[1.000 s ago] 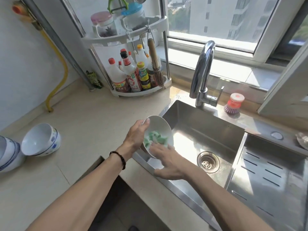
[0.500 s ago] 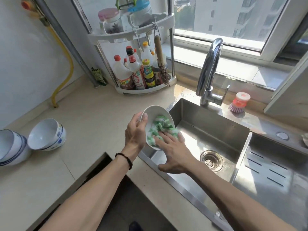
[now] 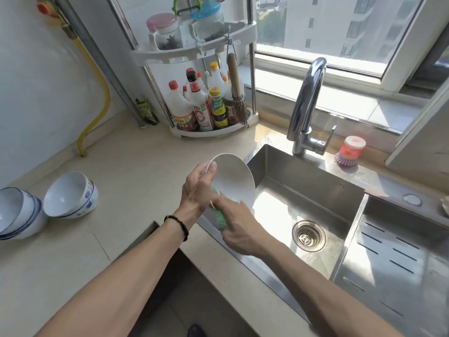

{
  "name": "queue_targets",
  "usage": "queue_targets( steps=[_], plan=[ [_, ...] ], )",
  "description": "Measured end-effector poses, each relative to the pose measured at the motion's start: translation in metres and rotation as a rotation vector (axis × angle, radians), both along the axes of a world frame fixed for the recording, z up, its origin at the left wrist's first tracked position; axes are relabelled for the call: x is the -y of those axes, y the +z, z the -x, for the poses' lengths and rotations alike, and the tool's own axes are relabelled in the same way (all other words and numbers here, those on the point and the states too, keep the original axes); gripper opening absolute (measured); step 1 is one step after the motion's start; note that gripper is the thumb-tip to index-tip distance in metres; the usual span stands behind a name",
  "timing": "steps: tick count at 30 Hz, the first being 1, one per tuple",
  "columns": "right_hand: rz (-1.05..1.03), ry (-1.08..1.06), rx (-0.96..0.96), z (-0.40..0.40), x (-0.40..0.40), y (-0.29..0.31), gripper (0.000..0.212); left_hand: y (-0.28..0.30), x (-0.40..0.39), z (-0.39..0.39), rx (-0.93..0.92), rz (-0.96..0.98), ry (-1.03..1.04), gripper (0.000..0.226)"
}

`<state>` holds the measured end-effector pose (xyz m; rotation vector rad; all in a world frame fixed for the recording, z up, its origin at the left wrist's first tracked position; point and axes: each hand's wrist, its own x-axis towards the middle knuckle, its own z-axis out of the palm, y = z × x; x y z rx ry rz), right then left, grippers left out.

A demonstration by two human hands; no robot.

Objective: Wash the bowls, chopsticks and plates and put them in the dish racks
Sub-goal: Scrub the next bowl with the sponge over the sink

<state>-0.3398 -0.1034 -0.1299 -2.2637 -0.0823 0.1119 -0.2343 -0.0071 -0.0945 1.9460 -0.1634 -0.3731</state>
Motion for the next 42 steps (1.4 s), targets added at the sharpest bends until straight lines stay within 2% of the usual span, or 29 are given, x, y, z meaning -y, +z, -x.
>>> queue_targets(
  steps=[3, 4, 5, 8, 9, 10, 13, 14, 15, 18, 19, 23, 25, 26, 28, 29, 31, 32, 33, 35, 37, 38, 42],
  plan=[
    [0.563, 0.114, 0.061, 0.008, 0.034, -0.011, 0.094, -0.001, -0.010, -0.007, -0.061, -0.074, -0.139, 0.060],
    [0.628, 0.106, 0.051, 0.007, 0.037, -0.012, 0.095, -0.001, -0.010, -0.006, -0.055, -0.077, -0.142, 0.063],
    [0.600, 0.080, 0.022, 0.005, 0.031, -0.009, 0.094, 0.000, -0.007, -0.002, -0.034, -0.069, -0.108, 0.063],
    [0.257, 0.030, -0.116, -0.001, 0.004, 0.003, 0.089, 0.002, 0.003, 0.007, 0.013, -0.025, 0.047, 0.057],
    [0.230, 0.043, -0.105, 0.001, 0.003, 0.003, 0.088, 0.003, 0.002, 0.008, 0.001, -0.024, 0.056, 0.058],
    [0.281, 0.054, -0.072, 0.003, 0.009, 0.003, 0.088, 0.002, 0.000, 0.007, -0.027, -0.023, 0.030, 0.060],
    [0.644, 0.090, 0.059, 0.006, 0.042, -0.004, 0.089, -0.001, -0.008, 0.001, -0.108, -0.034, -0.067, 0.058],
    [0.678, 0.070, 0.055, 0.005, 0.043, -0.003, 0.090, -0.002, -0.008, 0.000, -0.102, -0.032, -0.054, 0.056],
    [0.626, 0.042, 0.036, 0.004, 0.037, -0.001, 0.089, -0.002, -0.006, 0.000, -0.085, -0.023, -0.020, 0.055],
    [0.285, 0.035, -0.084, 0.004, 0.008, 0.008, 0.086, -0.004, -0.001, 0.000, -0.044, 0.032, 0.074, 0.055],
    [0.271, 0.051, -0.062, 0.006, 0.008, 0.005, 0.085, -0.003, -0.002, 0.000, -0.055, 0.023, 0.062, 0.054],
    [0.636, 0.085, 0.259, 0.012, 0.043, -0.008, 0.074, 0.015, -0.015, -0.012, -0.354, -0.069, -0.173, 0.055],
    [0.702, 0.032, 0.322, 0.011, 0.048, -0.012, 0.068, 0.028, -0.016, -0.017, -0.464, -0.085, -0.237, 0.051],
    [0.694, -0.020, 0.356, 0.009, 0.043, -0.012, 0.062, 0.030, -0.014, -0.015, -0.488, -0.030, -0.224, 0.047],
    [0.611, -0.182, 0.377, 0.003, 0.027, -0.005, 0.047, 0.022, -0.007, -0.001, -0.453, 0.174, -0.122, 0.039],
    [0.535, -0.256, 0.326, -0.002, 0.018, 0.001, 0.043, 0.013, -0.003, 0.011, -0.401, 0.256, -0.065, 0.043],
    [0.408, -0.295, 0.177, -0.006, 0.003, 0.015, 0.045, -0.002, 0.007, 0.031, -0.301, 0.366, 0.076, 0.049],
    [0.377, -0.240, 0.131, -0.006, -0.001, 0.018, 0.052, -0.003, 0.010, 0.033, -0.260, 0.391, 0.152, 0.049],
    [0.387, -0.160, 0.120, -0.004, 0.000, 0.017, 0.061, 0.000, 0.009, 0.031, -0.222, 0.388, 0.197, 0.048],
    [0.502, 0.002, 0.173, 0.002, 0.019, 0.008, 0.073, 0.005, 0.002, 0.020, -0.163, 0.314, 0.158, 0.044],
    [0.629, 0.042, 0.207, 0.002, 0.039, 0.000, 0.078, 0.009, -0.003, 0.016, -0.079, 0.207, 0.078, 0.042],
    [0.622, 0.026, 0.176, 0.000, 0.038, 0.000, 0.080, 0.010, -0.002, 0.019, -0.043, 0.166, 0.087, 0.041],
    [0.214, -0.010, 0.070, 0.000, 0.001, 0.009, 0.091, 0.015, 0.008, 0.023, -0.025, 0.156, 0.220, 0.033]
  ],
)
